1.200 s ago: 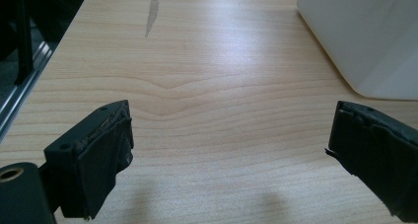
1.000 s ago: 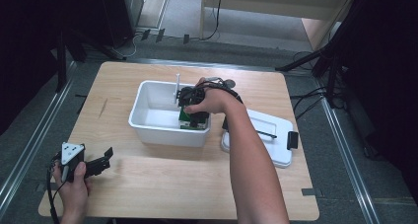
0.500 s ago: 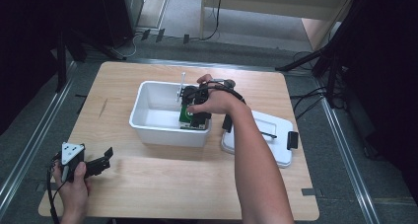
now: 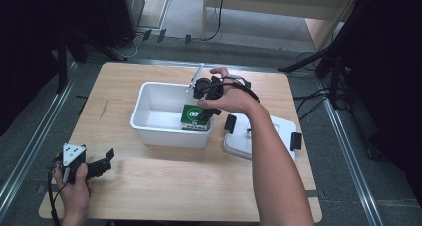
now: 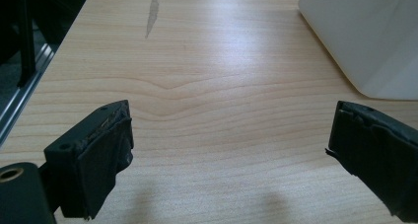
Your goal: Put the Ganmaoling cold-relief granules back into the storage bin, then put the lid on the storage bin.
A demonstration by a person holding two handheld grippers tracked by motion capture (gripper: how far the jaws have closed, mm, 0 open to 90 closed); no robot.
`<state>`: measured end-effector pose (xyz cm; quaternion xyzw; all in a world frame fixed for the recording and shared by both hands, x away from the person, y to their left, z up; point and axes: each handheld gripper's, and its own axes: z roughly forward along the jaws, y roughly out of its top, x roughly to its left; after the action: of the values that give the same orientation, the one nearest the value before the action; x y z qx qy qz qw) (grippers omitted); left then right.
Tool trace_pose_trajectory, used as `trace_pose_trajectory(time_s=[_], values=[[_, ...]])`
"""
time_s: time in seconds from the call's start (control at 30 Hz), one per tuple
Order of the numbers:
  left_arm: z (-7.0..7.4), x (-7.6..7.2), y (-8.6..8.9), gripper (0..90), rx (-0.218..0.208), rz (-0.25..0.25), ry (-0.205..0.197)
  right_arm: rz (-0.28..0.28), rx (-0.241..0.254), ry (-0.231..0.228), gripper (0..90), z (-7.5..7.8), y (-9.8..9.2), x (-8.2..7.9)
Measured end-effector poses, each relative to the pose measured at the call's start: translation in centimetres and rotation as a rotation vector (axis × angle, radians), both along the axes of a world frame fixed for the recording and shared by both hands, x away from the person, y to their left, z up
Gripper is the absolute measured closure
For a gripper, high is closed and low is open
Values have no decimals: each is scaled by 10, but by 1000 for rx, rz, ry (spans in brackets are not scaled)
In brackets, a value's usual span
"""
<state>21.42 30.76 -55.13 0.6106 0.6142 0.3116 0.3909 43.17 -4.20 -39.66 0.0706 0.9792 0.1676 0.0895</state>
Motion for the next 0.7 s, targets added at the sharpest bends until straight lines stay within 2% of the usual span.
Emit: trace_pose_trajectory(time_s=[0.3, 0.7], values=[[0, 0, 0, 35, -1, 0, -1, -41, 28, -19, 0, 5, -33, -1], [0, -1, 0, 35, 7, -4, 1, -126, 40, -38, 0, 2, -86, -6]])
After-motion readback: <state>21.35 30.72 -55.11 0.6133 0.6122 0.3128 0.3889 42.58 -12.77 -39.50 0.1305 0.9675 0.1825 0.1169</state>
